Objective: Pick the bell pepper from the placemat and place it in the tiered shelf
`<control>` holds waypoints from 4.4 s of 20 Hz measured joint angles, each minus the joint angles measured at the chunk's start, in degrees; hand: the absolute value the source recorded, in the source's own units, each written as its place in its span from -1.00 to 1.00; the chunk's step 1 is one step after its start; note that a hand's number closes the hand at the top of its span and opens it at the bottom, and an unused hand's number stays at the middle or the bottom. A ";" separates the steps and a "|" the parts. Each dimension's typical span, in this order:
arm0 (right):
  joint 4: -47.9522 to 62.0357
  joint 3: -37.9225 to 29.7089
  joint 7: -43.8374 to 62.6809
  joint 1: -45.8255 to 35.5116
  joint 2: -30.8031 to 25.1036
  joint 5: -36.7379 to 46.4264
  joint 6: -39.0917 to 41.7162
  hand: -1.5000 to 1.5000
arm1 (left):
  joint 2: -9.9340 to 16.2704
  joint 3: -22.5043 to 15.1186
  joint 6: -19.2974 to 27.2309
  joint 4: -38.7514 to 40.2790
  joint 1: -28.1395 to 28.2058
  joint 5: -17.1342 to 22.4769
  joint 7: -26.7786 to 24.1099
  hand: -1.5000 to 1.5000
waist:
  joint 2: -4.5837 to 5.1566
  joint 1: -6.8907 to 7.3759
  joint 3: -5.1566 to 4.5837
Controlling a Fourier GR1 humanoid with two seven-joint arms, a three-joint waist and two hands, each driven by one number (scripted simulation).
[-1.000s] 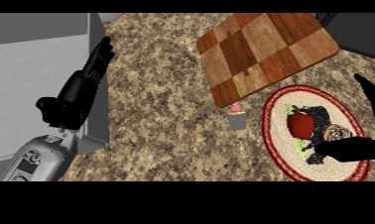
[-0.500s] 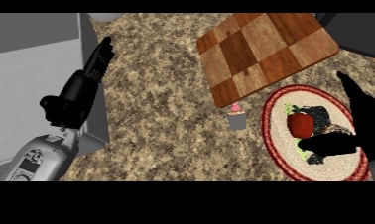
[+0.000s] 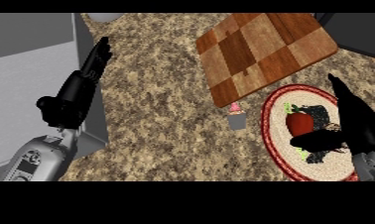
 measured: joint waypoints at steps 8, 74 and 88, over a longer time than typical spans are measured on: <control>4.03 0.57 -0.78 0.29 3.01 2.50 0.46 -1.00 | -0.30 0.91 -1.24 0.61 -0.49 -0.38 0.65 0.00 | 0.05 -0.13 -0.04; 22.94 -2.51 -3.49 -26.14 33.40 27.24 -9.17 1.00 | -4.87 4.92 -4.98 -0.72 1.06 -7.23 2.32 0.00 | 0.11 -0.05 0.02; 15.81 -11.90 2.84 -36.84 28.86 43.73 -1.15 1.00 | -5.10 6.17 -5.65 -1.23 2.01 -8.01 2.65 0.00 | -0.17 -1.18 -0.08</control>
